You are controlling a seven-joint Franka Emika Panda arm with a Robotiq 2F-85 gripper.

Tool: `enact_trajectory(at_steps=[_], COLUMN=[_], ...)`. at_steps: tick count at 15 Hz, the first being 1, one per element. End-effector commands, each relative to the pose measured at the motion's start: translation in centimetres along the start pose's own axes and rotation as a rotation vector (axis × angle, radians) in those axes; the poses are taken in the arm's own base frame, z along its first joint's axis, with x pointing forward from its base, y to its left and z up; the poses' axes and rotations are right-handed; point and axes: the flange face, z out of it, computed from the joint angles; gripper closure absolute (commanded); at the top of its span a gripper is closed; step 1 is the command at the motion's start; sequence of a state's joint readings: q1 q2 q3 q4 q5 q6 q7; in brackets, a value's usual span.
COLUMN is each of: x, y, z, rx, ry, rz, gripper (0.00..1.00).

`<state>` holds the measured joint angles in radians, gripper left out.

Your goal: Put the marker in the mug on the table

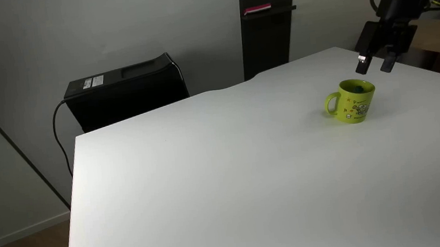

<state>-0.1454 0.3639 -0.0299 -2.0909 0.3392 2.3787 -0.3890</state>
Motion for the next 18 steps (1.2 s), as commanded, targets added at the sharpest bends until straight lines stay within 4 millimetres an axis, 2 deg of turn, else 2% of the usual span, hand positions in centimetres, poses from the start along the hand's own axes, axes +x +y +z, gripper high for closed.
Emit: enact_trajectory(at_steps=[1, 5, 18], x=[0.0, 0.0, 0.4], y=[0.0, 0.0, -1.8], z=[-0.1, -0.1, 3.9], rx=[0.000, 0.000, -0.161], ry=[-0.001, -0.001, -0.025], rz=[0.000, 0.000, -0.128], gripper=[0.00, 0.00, 0.00])
